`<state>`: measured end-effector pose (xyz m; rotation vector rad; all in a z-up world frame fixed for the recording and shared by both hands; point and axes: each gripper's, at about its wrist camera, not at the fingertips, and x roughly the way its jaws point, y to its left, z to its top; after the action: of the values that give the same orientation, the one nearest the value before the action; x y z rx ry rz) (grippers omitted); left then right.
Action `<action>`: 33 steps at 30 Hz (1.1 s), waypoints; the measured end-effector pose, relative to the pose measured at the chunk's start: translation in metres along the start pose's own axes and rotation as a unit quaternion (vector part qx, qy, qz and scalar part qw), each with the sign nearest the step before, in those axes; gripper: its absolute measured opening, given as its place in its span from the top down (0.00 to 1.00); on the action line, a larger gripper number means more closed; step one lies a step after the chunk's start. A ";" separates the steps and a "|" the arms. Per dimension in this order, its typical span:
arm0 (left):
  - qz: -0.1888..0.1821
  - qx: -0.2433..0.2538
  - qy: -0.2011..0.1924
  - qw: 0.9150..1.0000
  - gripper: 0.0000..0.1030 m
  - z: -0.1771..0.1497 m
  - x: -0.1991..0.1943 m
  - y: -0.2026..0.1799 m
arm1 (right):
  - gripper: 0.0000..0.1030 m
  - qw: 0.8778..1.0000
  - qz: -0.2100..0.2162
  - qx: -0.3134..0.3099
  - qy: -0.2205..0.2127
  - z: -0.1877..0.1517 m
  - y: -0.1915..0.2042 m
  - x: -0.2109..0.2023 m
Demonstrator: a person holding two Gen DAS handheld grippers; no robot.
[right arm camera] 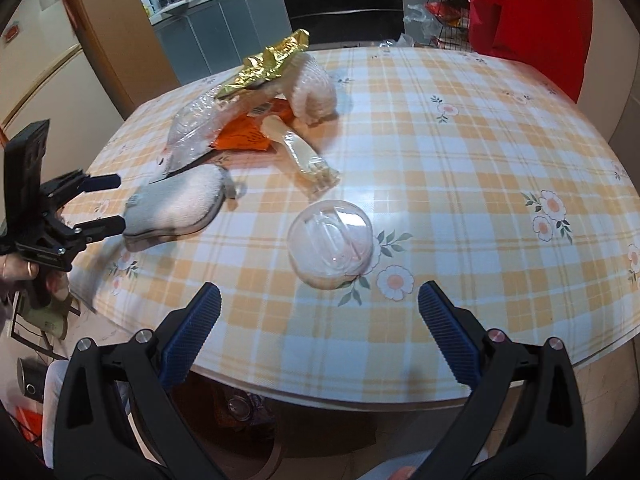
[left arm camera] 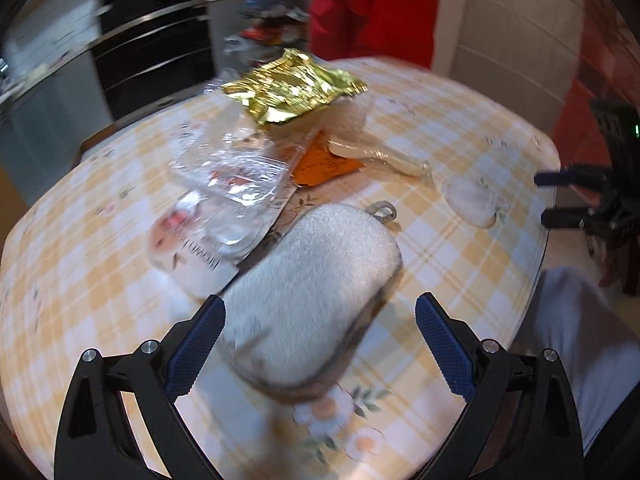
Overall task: Collect trash
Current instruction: 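Grasp the white sponge with the left tool while the right tool grasps the clear dome lid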
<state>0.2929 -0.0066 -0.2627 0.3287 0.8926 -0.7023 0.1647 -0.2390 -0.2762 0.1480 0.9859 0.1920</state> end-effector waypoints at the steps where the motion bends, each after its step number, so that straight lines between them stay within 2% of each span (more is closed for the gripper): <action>1: -0.006 0.009 0.006 1.000 0.09 0.002 0.006 0.001 | 0.05 1.000 -0.001 0.002 0.004 0.001 -0.001 0.003; 8: -0.044 0.055 0.038 0.997 0.09 0.012 0.035 0.005 | 0.05 1.000 -0.002 0.010 0.024 0.007 -0.007 0.017; 14: -0.034 0.073 0.053 0.995 0.10 0.012 0.051 0.004 | 0.05 0.999 -0.025 -0.017 0.042 0.006 -0.005 0.030; 16: -0.030 0.070 0.051 0.996 0.10 0.012 0.052 0.004 | 0.06 0.998 -0.037 -0.031 0.047 0.007 -0.005 0.037; 20: -0.024 0.048 0.048 0.997 0.17 0.011 0.050 0.007 | 0.06 0.998 -0.042 -0.033 0.041 0.014 -0.010 0.052; 21: -0.025 0.039 0.047 0.998 0.19 0.010 0.049 0.007 | 0.08 0.998 -0.043 -0.036 0.040 0.016 -0.010 0.055; 24: -0.028 0.021 0.046 0.998 0.21 0.005 0.042 0.007 | 0.22 0.996 -0.047 -0.054 0.044 0.022 -0.005 0.066; 29: -0.046 -0.006 0.044 0.998 0.24 -0.004 0.032 0.003 | 0.25 0.994 -0.057 -0.082 0.045 0.026 0.006 0.073; 31: -0.063 -0.016 0.044 0.997 0.24 -0.008 0.027 0.001 | 0.33 0.994 -0.053 -0.086 0.044 0.027 0.008 0.073; 33: -0.062 -0.008 0.045 0.997 0.24 -0.012 0.025 -0.005 | 0.35 0.994 -0.049 -0.090 0.042 0.026 0.009 0.072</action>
<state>0.2927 -0.0147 -0.2892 0.2948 1.0104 -0.8005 0.2246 -0.2146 -0.3183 -0.0736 1.0523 0.1960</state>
